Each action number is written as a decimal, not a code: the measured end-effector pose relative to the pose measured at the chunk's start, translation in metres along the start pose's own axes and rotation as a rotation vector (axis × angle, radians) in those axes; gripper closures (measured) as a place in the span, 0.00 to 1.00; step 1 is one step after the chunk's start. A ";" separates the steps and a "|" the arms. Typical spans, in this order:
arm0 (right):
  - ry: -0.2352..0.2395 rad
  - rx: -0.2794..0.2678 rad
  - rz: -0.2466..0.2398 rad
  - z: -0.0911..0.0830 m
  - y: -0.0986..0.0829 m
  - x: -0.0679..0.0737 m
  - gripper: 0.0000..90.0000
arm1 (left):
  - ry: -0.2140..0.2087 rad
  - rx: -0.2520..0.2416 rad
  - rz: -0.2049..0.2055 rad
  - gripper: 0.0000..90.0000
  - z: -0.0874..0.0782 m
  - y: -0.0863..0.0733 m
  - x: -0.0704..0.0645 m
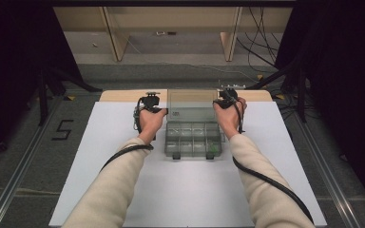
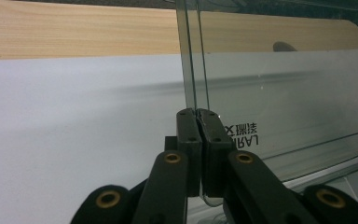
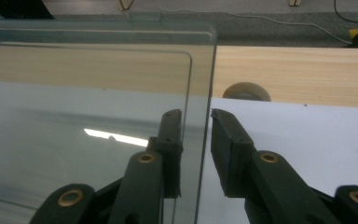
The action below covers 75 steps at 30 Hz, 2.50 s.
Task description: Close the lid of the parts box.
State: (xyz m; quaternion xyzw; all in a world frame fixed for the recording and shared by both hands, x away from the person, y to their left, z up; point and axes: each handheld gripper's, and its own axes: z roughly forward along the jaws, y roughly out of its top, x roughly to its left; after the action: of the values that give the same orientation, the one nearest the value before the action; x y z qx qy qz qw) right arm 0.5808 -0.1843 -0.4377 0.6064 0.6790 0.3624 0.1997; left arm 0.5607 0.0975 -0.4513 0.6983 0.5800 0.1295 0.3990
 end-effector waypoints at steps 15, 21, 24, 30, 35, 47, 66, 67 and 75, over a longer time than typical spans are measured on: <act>-0.015 0.022 0.019 0.001 0.006 -0.002 0.99 | -0.016 0.000 0.005 0.97 -0.001 -0.002 0.002; -0.031 -0.012 -0.025 -0.004 0.006 -0.001 0.99 | -0.007 -0.018 0.046 0.93 0.000 -0.001 0.002; -0.025 -0.029 -0.070 -0.006 0.005 -0.003 0.99 | -0.009 -0.063 0.043 0.89 -0.003 0.004 0.002; -0.026 -0.060 -0.052 -0.012 0.004 0.001 0.99 | -0.006 -0.094 0.047 0.86 -0.007 0.018 0.002; -0.020 -0.077 -0.043 -0.017 0.002 0.002 0.99 | -0.015 -0.107 0.056 0.86 -0.007 0.026 -0.002; -0.005 -0.099 -0.065 -0.026 -0.002 0.000 0.99 | -0.017 -0.109 0.033 0.93 -0.005 0.033 -0.001; 0.017 -0.121 -0.047 -0.030 -0.007 -0.003 0.95 | -0.009 -0.140 0.049 0.98 -0.016 0.030 -0.009; 0.027 -0.122 -0.038 -0.032 -0.006 -0.002 0.94 | -0.011 -0.140 0.055 0.98 -0.017 0.030 -0.009; 0.028 -0.178 -0.048 -0.042 0.006 0.000 0.89 | -0.009 -0.157 0.076 0.98 -0.024 0.027 -0.012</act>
State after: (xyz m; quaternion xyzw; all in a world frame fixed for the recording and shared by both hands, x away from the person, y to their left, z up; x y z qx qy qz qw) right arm 0.5548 -0.1944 -0.4052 0.5648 0.6610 0.4249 0.2520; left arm 0.5606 0.0963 -0.4136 0.6868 0.5394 0.1865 0.4501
